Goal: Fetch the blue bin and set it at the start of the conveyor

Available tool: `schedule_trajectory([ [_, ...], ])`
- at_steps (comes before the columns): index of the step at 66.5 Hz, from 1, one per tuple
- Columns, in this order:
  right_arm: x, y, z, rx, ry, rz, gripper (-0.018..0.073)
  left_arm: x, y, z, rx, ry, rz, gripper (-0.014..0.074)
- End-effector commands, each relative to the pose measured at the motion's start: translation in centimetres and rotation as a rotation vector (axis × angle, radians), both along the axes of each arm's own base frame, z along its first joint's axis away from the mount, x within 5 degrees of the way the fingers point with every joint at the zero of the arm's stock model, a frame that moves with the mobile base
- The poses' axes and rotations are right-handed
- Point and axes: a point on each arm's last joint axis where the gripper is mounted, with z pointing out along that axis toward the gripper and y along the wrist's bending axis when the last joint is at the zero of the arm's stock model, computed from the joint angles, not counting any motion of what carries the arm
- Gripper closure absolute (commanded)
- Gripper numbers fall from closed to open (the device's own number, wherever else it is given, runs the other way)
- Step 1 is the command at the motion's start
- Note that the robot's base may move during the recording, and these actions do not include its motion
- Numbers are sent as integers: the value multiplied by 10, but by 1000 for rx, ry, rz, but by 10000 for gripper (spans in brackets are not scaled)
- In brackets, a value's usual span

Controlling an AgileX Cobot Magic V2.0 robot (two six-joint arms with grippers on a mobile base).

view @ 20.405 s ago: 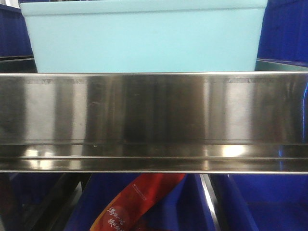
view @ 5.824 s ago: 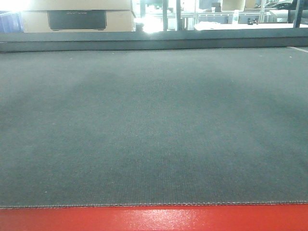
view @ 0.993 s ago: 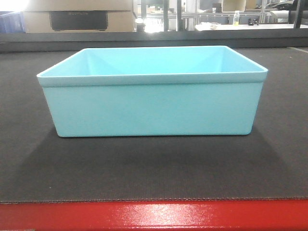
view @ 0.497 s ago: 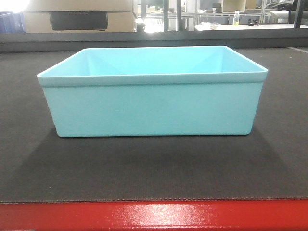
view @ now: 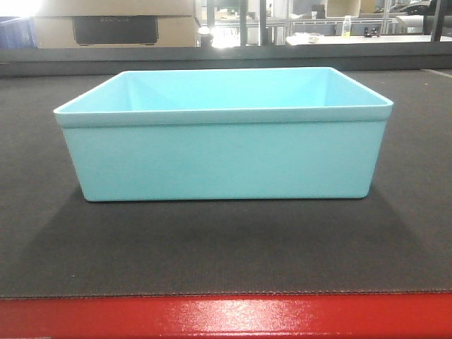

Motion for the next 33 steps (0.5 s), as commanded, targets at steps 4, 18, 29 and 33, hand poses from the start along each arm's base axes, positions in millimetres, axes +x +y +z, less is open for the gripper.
schedule_trajectory([
  [4,-1,0,3,-15,-30,-5,721,-1,0,3,3,-33,5,707],
  [18,-1,0,3,-15,-30,-5,721,-1,0,3,3,-33,5,707],
  [29,-1,0,3,-15,-30,-5,721,-1,0,3,3,-33,5,707],
  [33,-1,0,3,-15,-30,-5,721,-1,0,3,3,-33,5,707],
])
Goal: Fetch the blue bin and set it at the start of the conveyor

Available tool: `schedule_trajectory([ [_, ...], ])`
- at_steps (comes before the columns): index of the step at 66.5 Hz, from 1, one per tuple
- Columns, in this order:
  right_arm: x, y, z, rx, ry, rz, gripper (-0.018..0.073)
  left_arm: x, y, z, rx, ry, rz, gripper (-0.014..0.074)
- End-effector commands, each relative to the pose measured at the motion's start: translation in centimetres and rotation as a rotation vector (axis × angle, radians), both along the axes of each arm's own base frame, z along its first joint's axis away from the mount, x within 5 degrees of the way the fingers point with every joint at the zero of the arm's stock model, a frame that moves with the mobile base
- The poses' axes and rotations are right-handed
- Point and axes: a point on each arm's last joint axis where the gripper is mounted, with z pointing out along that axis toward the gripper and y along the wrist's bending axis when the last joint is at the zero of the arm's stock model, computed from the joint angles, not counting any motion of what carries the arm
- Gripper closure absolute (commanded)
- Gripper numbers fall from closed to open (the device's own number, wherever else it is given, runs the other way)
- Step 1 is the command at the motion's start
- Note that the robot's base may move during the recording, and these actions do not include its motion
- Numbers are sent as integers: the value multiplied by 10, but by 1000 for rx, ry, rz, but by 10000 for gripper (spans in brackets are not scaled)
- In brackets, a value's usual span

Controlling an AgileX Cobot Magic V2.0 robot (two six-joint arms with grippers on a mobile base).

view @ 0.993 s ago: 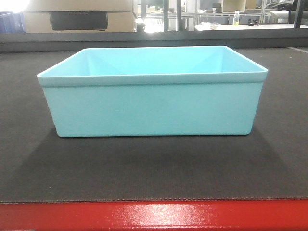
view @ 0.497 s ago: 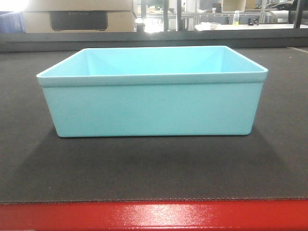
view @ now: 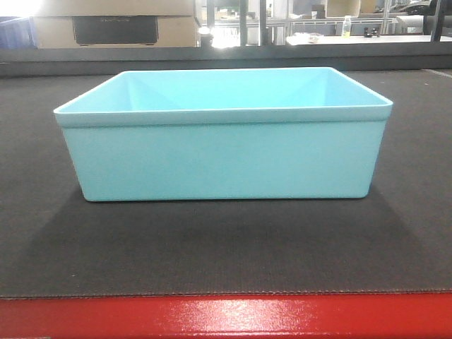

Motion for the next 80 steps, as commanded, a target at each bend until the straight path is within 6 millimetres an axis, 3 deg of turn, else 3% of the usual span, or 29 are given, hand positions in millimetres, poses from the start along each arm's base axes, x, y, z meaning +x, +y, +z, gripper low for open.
schedule_trajectory([
  [1,-1,0,3,-14,-30,-5,721,-1,0,3,3,-26,5,707],
  [23,6,0,-12,-41,-85,-20,721,-1,0,3,3,-26,5,707],
  [32,7,-4,-37,-7,-94,-79,721,-1,0,3,3,-26,5,707],
  [50,-2,-6,-110,-5,-134,-131,721,-1,0,3,3,-26,5,707],
  [80,-2,-6,-112,0,-112,-130,721,-1,0,3,3,-26,5,707],
])
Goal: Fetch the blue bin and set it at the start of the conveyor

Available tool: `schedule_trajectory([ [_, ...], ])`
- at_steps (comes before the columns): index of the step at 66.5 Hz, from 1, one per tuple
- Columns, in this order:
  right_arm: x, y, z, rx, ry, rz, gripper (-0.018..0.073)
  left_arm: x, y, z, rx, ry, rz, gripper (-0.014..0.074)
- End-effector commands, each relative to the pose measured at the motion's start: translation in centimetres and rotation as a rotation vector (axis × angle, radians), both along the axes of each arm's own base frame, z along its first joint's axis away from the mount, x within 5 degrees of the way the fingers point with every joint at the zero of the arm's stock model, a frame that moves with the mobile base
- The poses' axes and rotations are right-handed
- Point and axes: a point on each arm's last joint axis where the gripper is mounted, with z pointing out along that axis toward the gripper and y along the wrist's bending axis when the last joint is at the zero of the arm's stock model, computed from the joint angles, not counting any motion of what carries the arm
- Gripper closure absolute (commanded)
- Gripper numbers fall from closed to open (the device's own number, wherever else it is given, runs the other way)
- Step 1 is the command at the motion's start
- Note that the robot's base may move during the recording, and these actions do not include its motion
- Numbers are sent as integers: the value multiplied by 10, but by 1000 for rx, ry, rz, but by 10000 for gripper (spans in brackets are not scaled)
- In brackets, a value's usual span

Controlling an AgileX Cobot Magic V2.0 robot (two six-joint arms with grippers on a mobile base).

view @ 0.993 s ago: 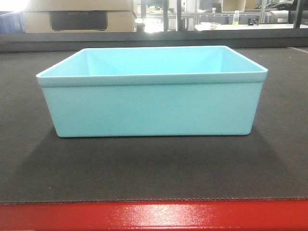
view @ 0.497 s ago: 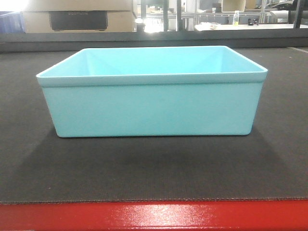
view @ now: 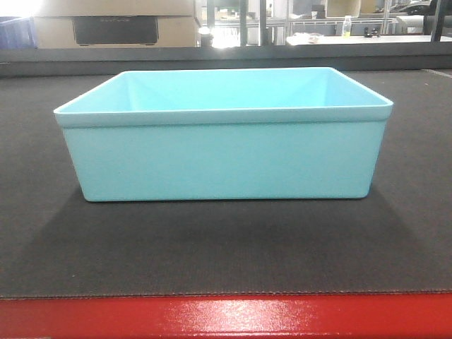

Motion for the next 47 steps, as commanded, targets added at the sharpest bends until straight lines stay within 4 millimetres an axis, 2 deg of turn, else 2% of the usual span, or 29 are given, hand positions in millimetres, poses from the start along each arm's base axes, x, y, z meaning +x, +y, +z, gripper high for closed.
schedule_trajectory([
  [1,0,0,2,-5,-18,-6,721,-1,0,3,3,-28,5,707],
  [47,0,0,2,-5,-18,-6,721,-1,0,3,3,-28,5,707],
])
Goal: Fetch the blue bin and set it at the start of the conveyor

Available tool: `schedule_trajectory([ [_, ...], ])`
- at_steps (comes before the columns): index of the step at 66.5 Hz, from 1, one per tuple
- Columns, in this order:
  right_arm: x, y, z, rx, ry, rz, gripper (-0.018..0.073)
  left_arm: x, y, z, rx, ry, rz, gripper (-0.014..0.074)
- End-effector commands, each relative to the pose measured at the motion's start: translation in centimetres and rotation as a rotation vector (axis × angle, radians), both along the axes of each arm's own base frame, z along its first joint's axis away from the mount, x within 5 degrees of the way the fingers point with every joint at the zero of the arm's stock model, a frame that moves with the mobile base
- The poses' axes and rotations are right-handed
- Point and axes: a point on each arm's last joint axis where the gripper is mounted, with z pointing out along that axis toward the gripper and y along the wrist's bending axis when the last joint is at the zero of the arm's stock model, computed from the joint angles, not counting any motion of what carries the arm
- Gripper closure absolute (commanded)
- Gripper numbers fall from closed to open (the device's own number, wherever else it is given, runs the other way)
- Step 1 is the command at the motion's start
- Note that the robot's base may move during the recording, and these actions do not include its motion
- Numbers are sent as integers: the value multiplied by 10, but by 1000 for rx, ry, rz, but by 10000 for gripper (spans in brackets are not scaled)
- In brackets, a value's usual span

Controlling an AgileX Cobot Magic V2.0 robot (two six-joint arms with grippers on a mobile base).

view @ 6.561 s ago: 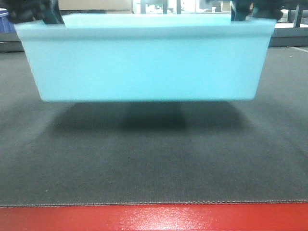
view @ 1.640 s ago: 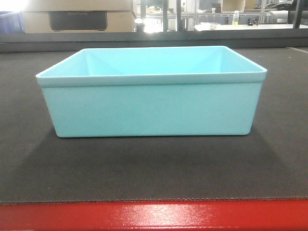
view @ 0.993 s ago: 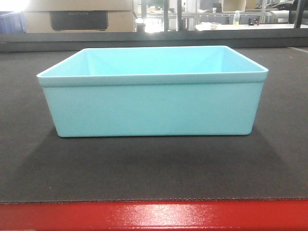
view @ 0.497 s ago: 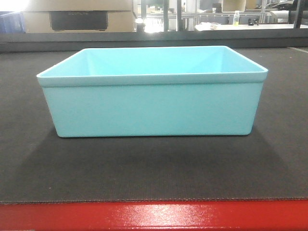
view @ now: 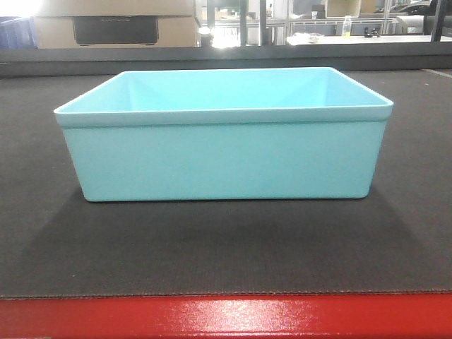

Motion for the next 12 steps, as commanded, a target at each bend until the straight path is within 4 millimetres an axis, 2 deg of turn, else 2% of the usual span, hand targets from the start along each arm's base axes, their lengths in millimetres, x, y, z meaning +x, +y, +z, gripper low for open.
schedule_trajectory([
  [1,0,0,2,-7,-18,-6,721,-1,0,3,3,-28,5,707],
  [12,0,0,2,-7,-18,-6,721,-1,0,3,3,-28,5,707],
])
